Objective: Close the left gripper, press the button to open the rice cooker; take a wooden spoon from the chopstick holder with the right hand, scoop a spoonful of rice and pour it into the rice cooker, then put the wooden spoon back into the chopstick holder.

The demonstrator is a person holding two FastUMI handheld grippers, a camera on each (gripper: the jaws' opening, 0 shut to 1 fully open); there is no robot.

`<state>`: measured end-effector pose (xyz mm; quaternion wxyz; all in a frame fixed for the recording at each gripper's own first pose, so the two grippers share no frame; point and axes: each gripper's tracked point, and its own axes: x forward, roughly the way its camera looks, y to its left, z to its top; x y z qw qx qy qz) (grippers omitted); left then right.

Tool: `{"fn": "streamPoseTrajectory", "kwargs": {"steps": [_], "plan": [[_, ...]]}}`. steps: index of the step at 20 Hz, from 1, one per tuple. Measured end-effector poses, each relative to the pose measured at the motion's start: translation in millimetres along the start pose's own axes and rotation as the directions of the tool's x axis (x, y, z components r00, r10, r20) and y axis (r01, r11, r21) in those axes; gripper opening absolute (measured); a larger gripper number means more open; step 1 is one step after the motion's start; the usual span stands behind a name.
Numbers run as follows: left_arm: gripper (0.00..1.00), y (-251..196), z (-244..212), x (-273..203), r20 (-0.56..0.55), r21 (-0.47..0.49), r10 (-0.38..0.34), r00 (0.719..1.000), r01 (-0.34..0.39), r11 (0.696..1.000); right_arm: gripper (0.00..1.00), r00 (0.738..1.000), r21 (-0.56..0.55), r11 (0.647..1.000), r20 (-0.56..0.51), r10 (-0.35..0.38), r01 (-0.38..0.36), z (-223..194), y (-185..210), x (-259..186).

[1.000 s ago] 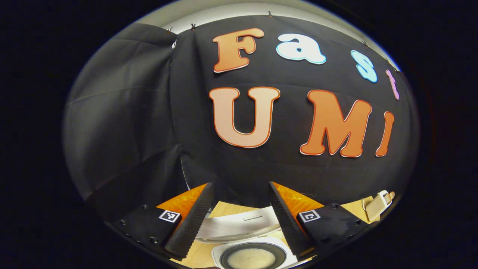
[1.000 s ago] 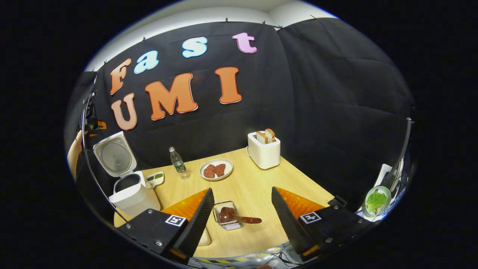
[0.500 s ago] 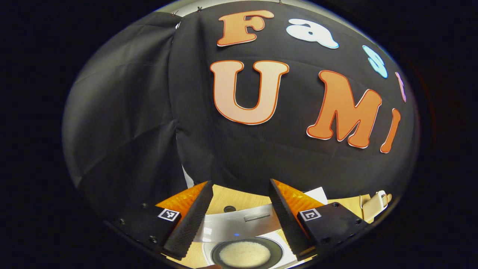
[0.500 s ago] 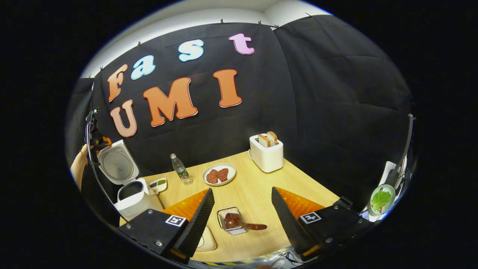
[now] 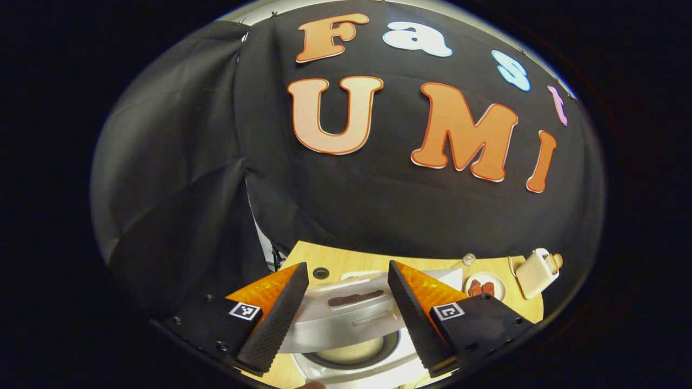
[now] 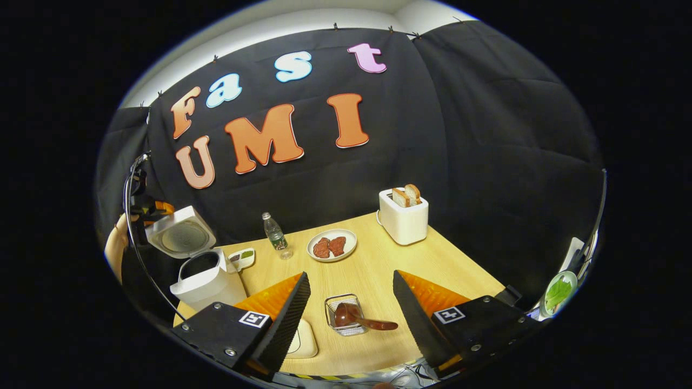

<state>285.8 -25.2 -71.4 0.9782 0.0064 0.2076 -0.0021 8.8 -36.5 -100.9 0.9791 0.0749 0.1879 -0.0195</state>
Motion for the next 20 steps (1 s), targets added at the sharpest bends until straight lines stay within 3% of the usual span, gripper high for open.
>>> {"fn": "streamPoseTrajectory", "kwargs": {"steps": [3,6,10,13,15,20], "plan": [[1.0,-11,-58,-3,-0.07,-0.07,-0.02,0.997,0.015,0.997,0.95,1.0,-0.012,1.0,-0.019,0.011,-0.011,-10,-5,-4],[1.0,-6,-100,6,-0.102,-0.004,0.022,0.995,-0.023,1.0,0.95,0.999,-0.016,1.0,-0.039,0.013,-0.013,-18,-14,-8],[1.0,-4,-136,16,-0.152,0.006,0.076,0.985,-0.076,0.997,0.95,0.998,-0.003,1.0,-0.066,0.009,-0.009,-29,-23,-12],[0.99,-3,-141,20,-0.122,0.049,0.099,0.988,-0.094,0.994,0.95,0.997,-0.006,1.0,-0.071,-0.008,0.007,-32,-31,-13],[0.98,-2,-141,17,-0.117,0.023,0.104,0.988,-0.102,0.995,0.95,0.997,0.013,1.0,-0.082,-0.013,0.014,-36,-36,-11],[1.0,0,-155,20,-0.173,0.045,0.131,0.976,-0.125,0.991,0.95,0.993,0.017,1.0,-0.117,-0.016,0.018,-51,-36,-7]]}}
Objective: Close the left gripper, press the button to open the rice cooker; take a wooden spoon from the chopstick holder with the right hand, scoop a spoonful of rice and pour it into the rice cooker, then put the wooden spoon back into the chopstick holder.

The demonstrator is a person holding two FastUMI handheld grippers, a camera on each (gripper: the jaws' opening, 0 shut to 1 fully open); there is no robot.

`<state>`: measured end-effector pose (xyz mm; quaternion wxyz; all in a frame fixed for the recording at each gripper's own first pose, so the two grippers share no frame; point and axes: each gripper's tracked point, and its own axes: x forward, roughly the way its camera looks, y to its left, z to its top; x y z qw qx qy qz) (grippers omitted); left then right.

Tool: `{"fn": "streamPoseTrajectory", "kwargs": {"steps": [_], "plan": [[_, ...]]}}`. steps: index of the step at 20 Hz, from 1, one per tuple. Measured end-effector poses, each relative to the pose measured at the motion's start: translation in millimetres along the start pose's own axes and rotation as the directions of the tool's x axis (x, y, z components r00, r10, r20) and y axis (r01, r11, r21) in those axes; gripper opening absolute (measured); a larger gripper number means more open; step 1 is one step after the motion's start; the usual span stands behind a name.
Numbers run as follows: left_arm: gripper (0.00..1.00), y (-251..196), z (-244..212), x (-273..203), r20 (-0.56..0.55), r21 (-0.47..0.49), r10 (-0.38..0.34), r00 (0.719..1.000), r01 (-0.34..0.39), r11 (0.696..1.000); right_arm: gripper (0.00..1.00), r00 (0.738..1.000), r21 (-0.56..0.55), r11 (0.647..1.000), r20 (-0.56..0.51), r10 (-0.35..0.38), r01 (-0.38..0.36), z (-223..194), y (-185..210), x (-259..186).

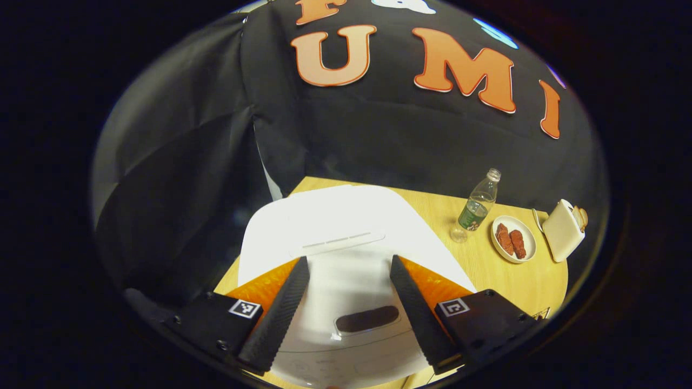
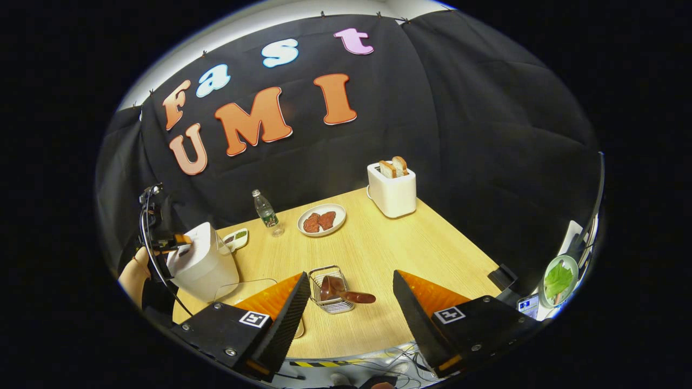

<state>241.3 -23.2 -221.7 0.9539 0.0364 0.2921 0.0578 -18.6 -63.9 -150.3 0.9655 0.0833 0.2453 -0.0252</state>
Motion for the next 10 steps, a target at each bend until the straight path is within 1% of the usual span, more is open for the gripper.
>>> {"fn": "streamPoseTrajectory", "kwargs": {"steps": [2,4,6,8,10], "plan": [[1.0,-1,0,2,0.028,0.007,-0.007,1.0,0.007,1.0,0.95,1.0,-0.011,1.0,-0.008,0.001,-0.001,-4,1,2],[1.0,-1,1,5,0.059,0.035,-0.003,0.998,0.001,0.999,0.95,1.0,-0.022,1.0,-0.009,-0.007,0.007,-4,-3,6],[1.0,-1,1,5,0.081,0.012,0.0,0.997,-0.001,1.0,0.95,1.0,-0.023,1.0,-0.008,-0.012,0.011,-4,-5,8],[1.0,-2,9,5,0.116,-0.009,0.007,0.993,-0.006,1.0,0.95,1.0,-0.021,1.0,-0.004,-0.022,0.022,-1,-10,10],[1.0,0,6,0,0.114,-0.007,0.013,0.993,-0.012,1.0,0.95,1.0,-0.022,0.999,0.01,-0.03,0.03,5,-13,9]]}}
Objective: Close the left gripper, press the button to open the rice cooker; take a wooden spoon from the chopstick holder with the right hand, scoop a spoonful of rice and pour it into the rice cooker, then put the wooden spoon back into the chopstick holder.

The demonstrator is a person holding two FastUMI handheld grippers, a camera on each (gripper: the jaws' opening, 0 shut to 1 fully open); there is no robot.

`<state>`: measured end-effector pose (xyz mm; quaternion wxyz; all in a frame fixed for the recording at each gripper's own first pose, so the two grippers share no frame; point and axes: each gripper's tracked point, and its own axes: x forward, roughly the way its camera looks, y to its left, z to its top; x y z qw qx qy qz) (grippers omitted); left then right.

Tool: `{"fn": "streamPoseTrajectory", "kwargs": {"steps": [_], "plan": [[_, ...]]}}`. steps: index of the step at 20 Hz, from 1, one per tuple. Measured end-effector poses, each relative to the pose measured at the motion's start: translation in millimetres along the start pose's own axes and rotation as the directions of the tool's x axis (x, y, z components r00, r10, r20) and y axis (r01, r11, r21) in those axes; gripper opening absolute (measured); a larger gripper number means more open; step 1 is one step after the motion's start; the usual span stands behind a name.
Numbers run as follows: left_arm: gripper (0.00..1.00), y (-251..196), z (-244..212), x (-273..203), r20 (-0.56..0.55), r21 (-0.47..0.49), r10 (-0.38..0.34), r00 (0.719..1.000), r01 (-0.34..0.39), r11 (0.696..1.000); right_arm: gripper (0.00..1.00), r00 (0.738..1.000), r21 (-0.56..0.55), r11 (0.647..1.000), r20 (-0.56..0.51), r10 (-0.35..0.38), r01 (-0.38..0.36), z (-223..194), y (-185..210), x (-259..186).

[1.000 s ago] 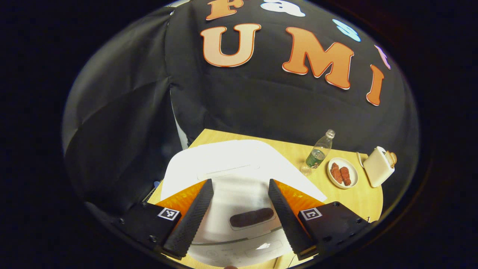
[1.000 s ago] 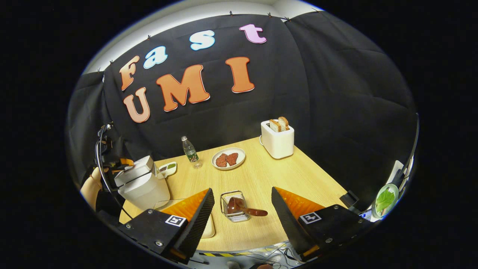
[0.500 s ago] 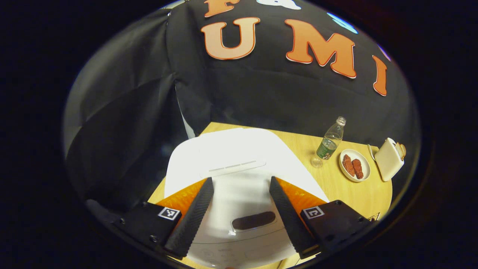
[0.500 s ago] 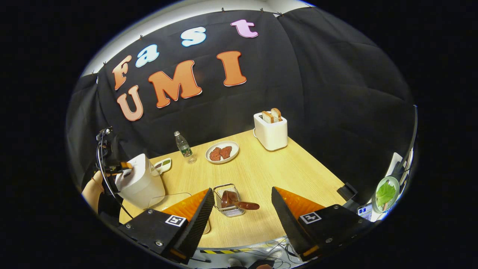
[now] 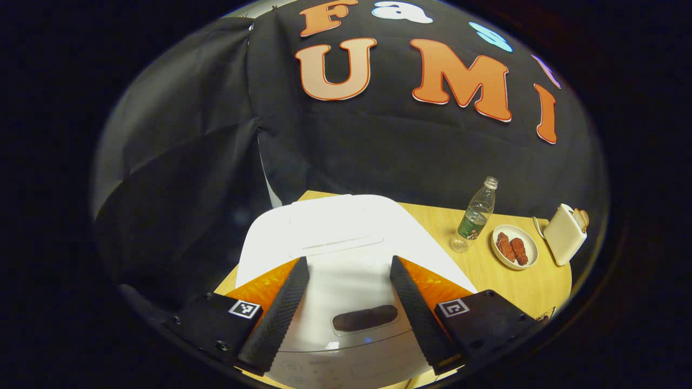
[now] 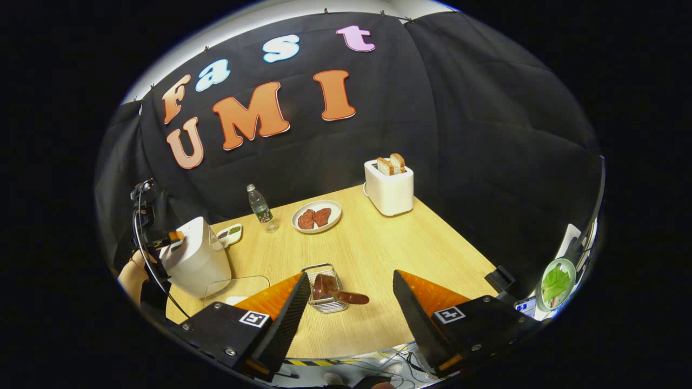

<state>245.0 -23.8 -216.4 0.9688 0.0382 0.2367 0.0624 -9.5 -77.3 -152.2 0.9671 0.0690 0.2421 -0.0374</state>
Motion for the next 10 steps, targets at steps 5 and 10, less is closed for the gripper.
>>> {"fn": "streamPoseTrajectory", "kwargs": {"steps": [5,10], "plan": [[1.0,7,27,-29,0.057,0.002,0.009,0.998,-0.01,1.0,0.95,0.998,-0.045,0.999,0.069,0.0,0.003,33,5,-4],[1.0,27,98,-121,0.246,0.0,-0.042,0.968,0.043,0.999,0.95,0.983,-0.099,0.994,0.177,0.055,-0.038,89,36,-11]]}}
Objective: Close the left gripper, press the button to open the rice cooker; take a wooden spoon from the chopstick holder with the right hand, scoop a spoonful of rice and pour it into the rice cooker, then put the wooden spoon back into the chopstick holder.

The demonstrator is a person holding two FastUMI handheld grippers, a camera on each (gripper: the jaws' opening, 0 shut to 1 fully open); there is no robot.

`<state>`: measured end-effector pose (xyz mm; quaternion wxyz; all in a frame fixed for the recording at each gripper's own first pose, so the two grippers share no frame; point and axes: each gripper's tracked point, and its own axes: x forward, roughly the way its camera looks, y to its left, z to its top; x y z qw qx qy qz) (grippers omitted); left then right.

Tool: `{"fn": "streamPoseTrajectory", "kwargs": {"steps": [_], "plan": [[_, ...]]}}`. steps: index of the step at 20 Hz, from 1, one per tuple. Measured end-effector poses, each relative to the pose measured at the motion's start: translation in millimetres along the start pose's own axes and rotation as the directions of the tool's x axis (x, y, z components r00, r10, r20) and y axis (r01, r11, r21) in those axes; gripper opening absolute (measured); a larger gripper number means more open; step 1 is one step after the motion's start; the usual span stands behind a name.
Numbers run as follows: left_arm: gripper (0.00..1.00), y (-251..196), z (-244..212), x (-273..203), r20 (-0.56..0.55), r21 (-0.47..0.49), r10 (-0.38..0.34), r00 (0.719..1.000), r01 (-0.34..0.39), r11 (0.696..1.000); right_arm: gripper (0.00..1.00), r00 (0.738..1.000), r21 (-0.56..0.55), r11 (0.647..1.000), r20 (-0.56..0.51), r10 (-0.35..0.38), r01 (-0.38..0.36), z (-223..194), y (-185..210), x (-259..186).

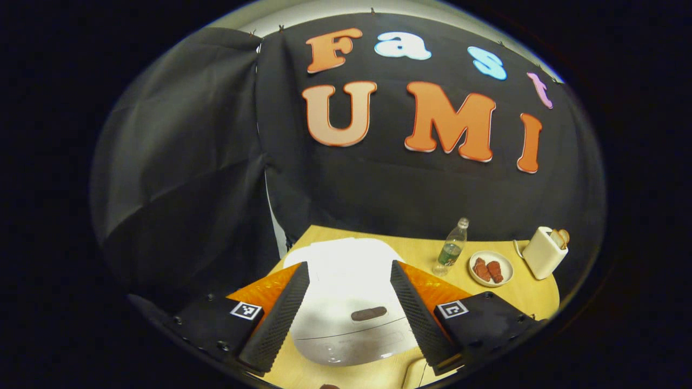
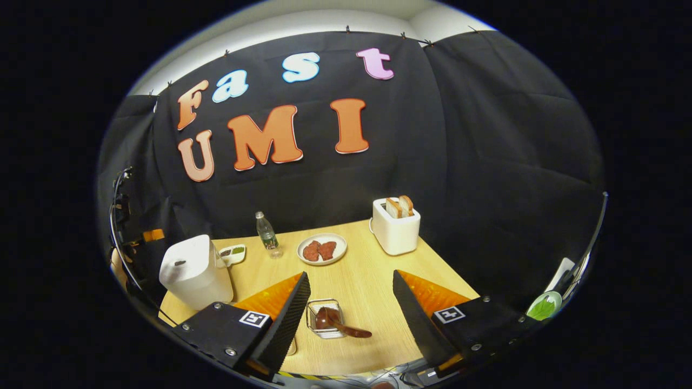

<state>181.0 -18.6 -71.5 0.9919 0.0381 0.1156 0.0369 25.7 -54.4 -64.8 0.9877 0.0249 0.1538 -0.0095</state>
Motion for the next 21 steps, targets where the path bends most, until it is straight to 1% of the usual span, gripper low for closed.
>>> {"fn": "streamPoseTrajectory", "kwargs": {"steps": [1,2,4,5,8,9,10,11,12,15,16,17,18,19,20,21], "plan": [[1.0,13,25,-24,0.04,0.014,0.003,0.999,-0.003,1.0,0.95,0.999,-0.006,1.0,0.026,0.021,-0.021,15,9,1],[0.98,23,47,-44,0.078,0.03,0.007,0.997,-0.009,1.0,0.95,0.998,-0.015,0.999,0.052,0.042,-0.041,29,19,2],[0.98,43,74,-81,0.144,0.045,0.021,0.989,-0.028,0.999,0.95,0.992,-0.041,0.996,0.103,0.079,-0.075,60,38,1],[1.0,50,87,-95,0.173,0.039,0.028,0.985,-0.035,0.999,0.95,0.987,-0.057,0.994,0.13,0.098,-0.091,76,48,-1],[1.0,81,107,-131,0.217,-0.004,0.054,0.975,-0.055,0.998,0.95,0.965,-0.099,0.986,0.216,0.151,-0.132,124,78,-10],[1.0,93,111,-142,0.224,-0.019,0.069,0.972,-0.067,0.998,0.95,0.958,-0.109,0.984,0.236,0.163,-0.14,135,86,-13],[0.98,104,116,-151,0.241,-0.031,0.081,0.967,-0.076,0.997,0.95,0.952,-0.114,0.982,0.251,0.174,-0.149,144,94,-16],[1.0,116,120,-161,0.259,-0.04,0.097,0.961,-0.09,0.995,0.95,0.945,-0.115,0.98,0.266,0.188,-0.163,152,102,-21],[0.98,127,125,-168,0.271,-0.047,0.114,0.956,-0.105,0.993,0.95,0.938,-0.113,0.978,0.282,0.203,-0.177,159,110,-25],[1.0,152,129,-188,0.297,-0.089,0.159,0.942,-0.138,0.986,0.95,0.926,-0.12,0.974,0.306,0.22,-0.192,165,122,-31],[1.0,157,130,-192,0.303,-0.106,0.165,0.938,-0.139,0.985,0.95,0.927,-0.123,0.974,0.304,0.221,-0.192,162,123,-30],[0.98,163,130,-195,0.308,-0.123,0.175,0.935,-0.144,0.982,0.95,0.928,-0.122,0.974,0.3,0.221,-0.193,160,126,-31],[0.98,169,130,-197,0.313,-0.132,0.182,0.932,-0.147,0.98,1.0,0.93,-0.119,0.973,0.292,0.223,-0.196,156,128,-30],[0.99,174,129,-199,0.315,-0.136,0.189,0.93,-0.153,0.979,1.0,0.932,-0.116,0.973,0.285,0.223,-0.197,153,130,-31],[0.98,178,130,-202,0.319,-0.135,0.198,0.927,-0.162,0.977,0.95,0.934,-0.113,0.974,0.282,0.22,-0.196,150,129,-31],[0.98,181,131,-201,0.324,-0.131,0.203,0.924,-0.169,0.977,0.95,0.934,-0.111,0.975,0.283,0.217,-0.193,149,128,-31]]}}
